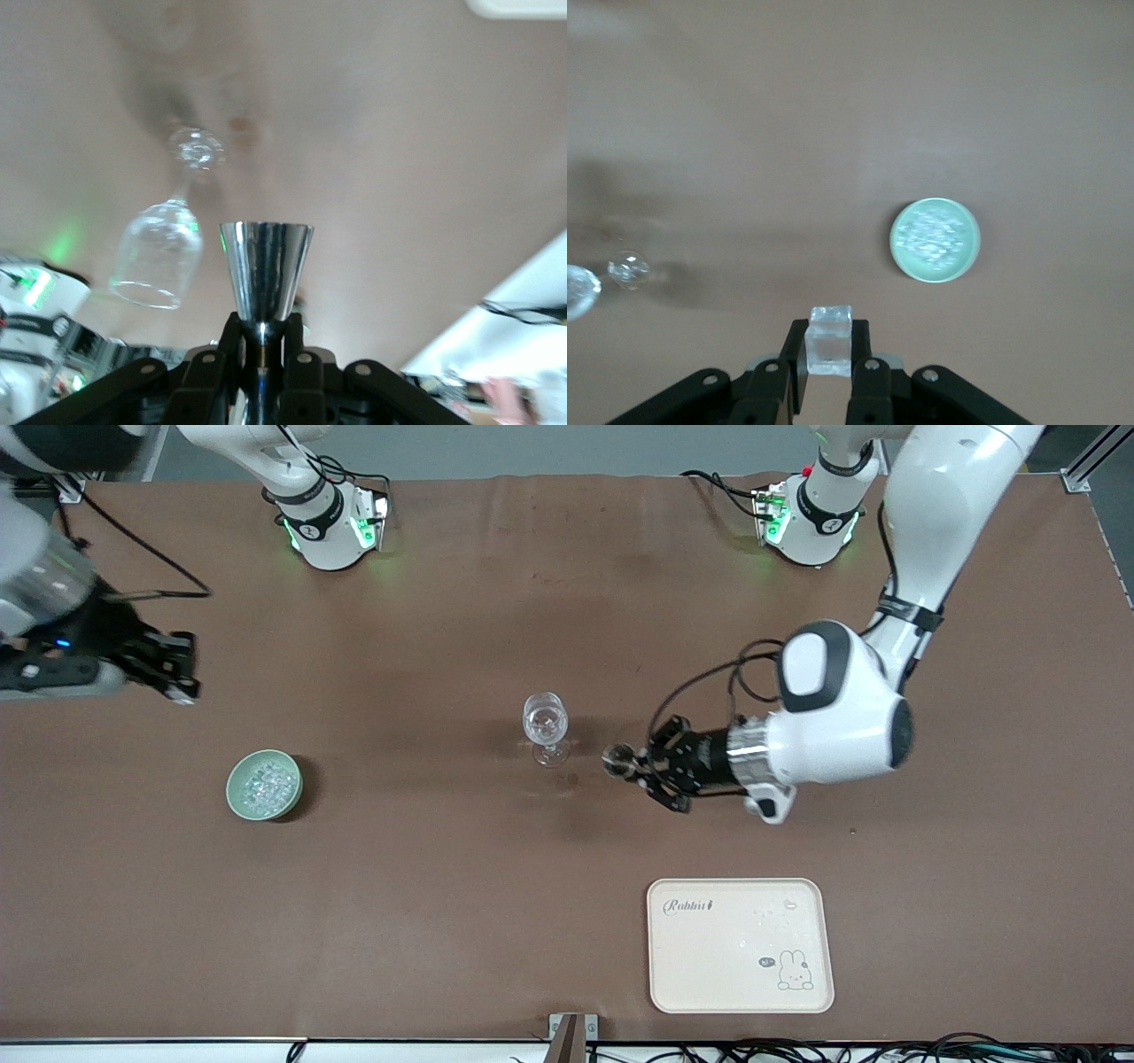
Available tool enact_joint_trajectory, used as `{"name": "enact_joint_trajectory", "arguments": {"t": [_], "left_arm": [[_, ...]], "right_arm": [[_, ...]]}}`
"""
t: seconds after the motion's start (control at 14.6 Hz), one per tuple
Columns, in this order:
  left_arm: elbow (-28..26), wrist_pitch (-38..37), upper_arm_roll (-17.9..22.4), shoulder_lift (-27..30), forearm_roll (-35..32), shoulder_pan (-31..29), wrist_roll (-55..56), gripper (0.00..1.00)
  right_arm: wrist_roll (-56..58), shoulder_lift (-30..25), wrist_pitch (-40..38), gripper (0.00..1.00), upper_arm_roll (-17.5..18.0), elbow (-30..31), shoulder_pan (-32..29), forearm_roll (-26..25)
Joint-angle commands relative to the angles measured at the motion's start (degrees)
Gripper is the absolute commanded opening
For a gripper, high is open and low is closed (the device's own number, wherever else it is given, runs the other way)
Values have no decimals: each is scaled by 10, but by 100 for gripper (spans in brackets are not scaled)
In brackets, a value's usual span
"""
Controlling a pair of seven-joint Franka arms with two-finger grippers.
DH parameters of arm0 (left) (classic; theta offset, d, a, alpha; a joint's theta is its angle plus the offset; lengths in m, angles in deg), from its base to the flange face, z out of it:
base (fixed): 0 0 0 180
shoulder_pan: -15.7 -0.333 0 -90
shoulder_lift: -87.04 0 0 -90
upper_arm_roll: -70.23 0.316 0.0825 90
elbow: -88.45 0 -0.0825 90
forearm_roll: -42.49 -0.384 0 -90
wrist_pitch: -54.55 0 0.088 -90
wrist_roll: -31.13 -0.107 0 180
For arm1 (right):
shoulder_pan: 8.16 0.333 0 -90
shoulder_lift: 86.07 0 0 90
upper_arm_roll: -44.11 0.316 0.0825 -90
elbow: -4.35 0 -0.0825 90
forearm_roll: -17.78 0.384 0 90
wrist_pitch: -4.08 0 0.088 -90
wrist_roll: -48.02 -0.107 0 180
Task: Pour wine and add ice with both arms
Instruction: 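Draw the jigger back with the left gripper while the right gripper carries ice, then drop the ice into the glass with the right gripper while the left gripper moves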
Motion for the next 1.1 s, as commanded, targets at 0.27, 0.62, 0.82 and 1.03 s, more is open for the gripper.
{"name": "enact_joint_trajectory", "arguments": {"t": [0.27,0.62,0.82,1.03], "left_arm": [[23,-111,-6,-81,111,-147,-198,1],[23,-183,-3,-133,111,-237,-325,1],[57,-180,-1,-181,154,-244,-360,1],[150,-158,-2,-264,176,-239,-360,1]], "right_arm": [[-208,102,84,2,-5,-11,153,3],[-360,172,136,2,-5,-35,255,1],[-395,200,142,2,-5,-41,304,-4],[-400,219,168,4,-5,-40,331,-2]]}}
